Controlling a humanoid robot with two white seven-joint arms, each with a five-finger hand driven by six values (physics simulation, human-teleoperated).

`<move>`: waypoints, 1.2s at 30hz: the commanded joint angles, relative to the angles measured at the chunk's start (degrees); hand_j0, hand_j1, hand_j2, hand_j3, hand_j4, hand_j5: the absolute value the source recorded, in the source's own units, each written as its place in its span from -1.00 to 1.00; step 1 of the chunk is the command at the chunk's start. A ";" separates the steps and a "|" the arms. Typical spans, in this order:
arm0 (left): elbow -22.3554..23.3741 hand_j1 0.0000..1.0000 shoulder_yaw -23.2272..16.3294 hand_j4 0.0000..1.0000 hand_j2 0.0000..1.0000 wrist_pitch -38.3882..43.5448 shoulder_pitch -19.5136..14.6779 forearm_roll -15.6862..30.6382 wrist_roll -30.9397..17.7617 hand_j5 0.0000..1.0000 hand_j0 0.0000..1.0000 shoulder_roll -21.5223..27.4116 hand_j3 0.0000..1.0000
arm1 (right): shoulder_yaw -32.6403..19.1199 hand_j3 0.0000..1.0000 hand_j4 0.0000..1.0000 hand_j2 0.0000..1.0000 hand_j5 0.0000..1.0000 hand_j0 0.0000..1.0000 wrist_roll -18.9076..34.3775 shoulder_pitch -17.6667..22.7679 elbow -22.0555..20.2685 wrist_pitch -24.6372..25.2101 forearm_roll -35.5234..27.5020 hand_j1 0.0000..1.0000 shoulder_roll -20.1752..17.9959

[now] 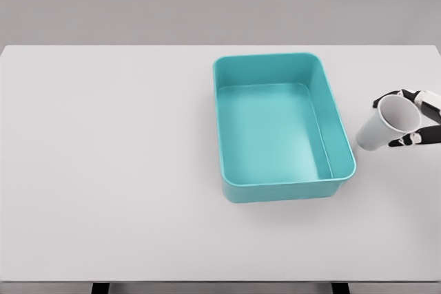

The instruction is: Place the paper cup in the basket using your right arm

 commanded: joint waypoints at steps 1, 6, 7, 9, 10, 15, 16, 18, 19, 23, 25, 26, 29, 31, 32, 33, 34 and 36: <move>0.01 1.00 0.00 1.00 1.00 0.00 0.00 0.00 -0.01 1.00 1.00 0.00 1.00 | -2.40 0.39 0.39 0.39 0.39 0.39 -0.01 0.00 0.12 0.12 -1.72 0.39 0.33; 0.01 1.00 0.00 1.00 1.00 0.00 0.00 0.00 -0.01 1.00 1.00 0.00 1.00 | -6.80 0.41 0.41 0.41 0.41 0.41 -0.01 0.00 -0.75 0.12 -1.72 0.41 0.51; 0.01 1.00 0.00 1.00 1.00 0.00 0.00 0.00 -0.01 1.00 1.00 0.00 1.00 | -6.98 0.41 0.41 0.41 0.41 0.41 -0.01 0.00 -2.33 0.12 -1.72 0.41 0.60; 0.01 1.00 0.00 1.00 1.00 0.00 0.00 0.00 -0.01 1.00 1.00 0.00 1.00 | -8.12 0.41 0.41 0.41 0.41 0.41 -0.01 -0.09 -4.18 0.12 -1.72 0.41 0.95; 0.01 1.00 0.00 1.00 1.00 0.00 0.00 0.00 -0.01 1.00 1.00 0.00 1.00 | -8.65 0.41 0.41 0.41 0.41 0.41 -0.01 -0.09 -5.23 0.12 -1.72 0.41 1.30; 0.01 1.00 0.00 1.00 1.00 0.00 0.00 0.00 -0.01 1.00 1.00 0.00 1.00 | -8.91 0.41 0.41 0.41 0.41 0.41 -0.01 -0.09 -12.27 0.12 -1.54 0.41 1.56; 0.01 1.00 0.00 1.00 1.00 0.00 0.00 0.00 -0.01 1.00 1.00 0.00 1.00 | -8.91 0.41 0.41 0.41 0.41 0.41 -0.01 -0.09 -12.44 0.12 -1.54 0.41 2.00; 0.01 1.00 0.00 1.00 1.00 0.00 0.00 0.00 -0.01 1.00 1.00 0.00 1.00 | -8.91 0.41 0.41 0.41 0.41 0.41 -0.01 -0.18 -12.44 0.12 -1.19 0.41 4.11; 0.01 1.00 0.00 1.00 1.00 0.00 0.00 0.00 -0.01 1.00 1.00 0.00 1.00 | -8.91 0.41 0.41 0.41 0.41 0.41 -0.01 -0.35 -12.44 0.12 -1.02 0.41 4.55; 0.01 1.00 0.00 1.00 1.00 0.00 0.00 0.00 -0.01 1.00 1.00 0.00 1.00 | -8.74 0.41 0.41 0.41 0.41 0.41 -0.01 -0.70 -12.00 0.12 -0.31 0.41 4.90; 0.01 1.00 0.00 1.00 1.00 -0.08 0.00 0.00 -0.01 1.00 1.00 0.00 1.00 | -9.00 0.41 0.41 0.41 0.41 0.41 -0.01 -1.23 -11.92 0.12 5.48 0.41 9.38; 0.01 1.00 0.00 1.00 1.00 0.00 0.00 0.00 -0.01 1.00 1.00 0.00 1.00 | -8.91 0.41 0.41 0.41 0.41 0.41 -0.01 -1.23 -11.92 0.12 6.63 0.41 9.56; 0.01 1.00 0.00 1.00 1.00 0.00 0.00 0.00 -0.01 1.00 1.00 0.00 1.00 | -9.00 0.41 0.41 0.41 0.41 0.41 -0.01 -1.23 -12.27 0.12 6.72 0.41 9.65; 0.01 1.00 0.00 1.00 1.00 0.00 0.00 0.00 -0.01 1.00 1.00 0.00 1.00 | -9.00 0.41 0.41 0.41 0.41 0.41 -0.01 -1.23 -12.62 0.12 6.89 0.41 9.65; 0.01 1.00 0.00 1.00 1.00 0.00 0.00 0.00 -0.01 1.00 1.00 0.00 1.00 | -8.91 0.40 0.40 0.40 0.40 0.40 -0.01 -1.23 -12.62 0.12 6.98 0.40 9.65; 0.01 1.00 0.00 1.00 1.00 -0.08 0.00 0.00 -0.01 1.00 1.00 0.00 1.00 | -8.91 0.41 0.41 0.41 0.41 0.41 -0.01 -1.32 -12.62 0.12 8.39 0.41 9.65; 0.01 1.00 0.00 1.00 1.00 -0.08 0.00 0.00 -0.01 1.00 1.00 0.00 1.00 | -8.91 0.41 0.41 0.41 0.41 0.41 -0.01 -1.23 -13.06 0.12 9.53 0.41 9.91; 0.01 1.00 0.00 1.00 1.00 0.00 0.00 0.00 -0.01 1.00 1.00 0.00 1.00 | -9.09 0.40 0.40 0.40 0.40 0.40 -0.01 -1.67 -15.52 0.48 17.26 0.40 12.72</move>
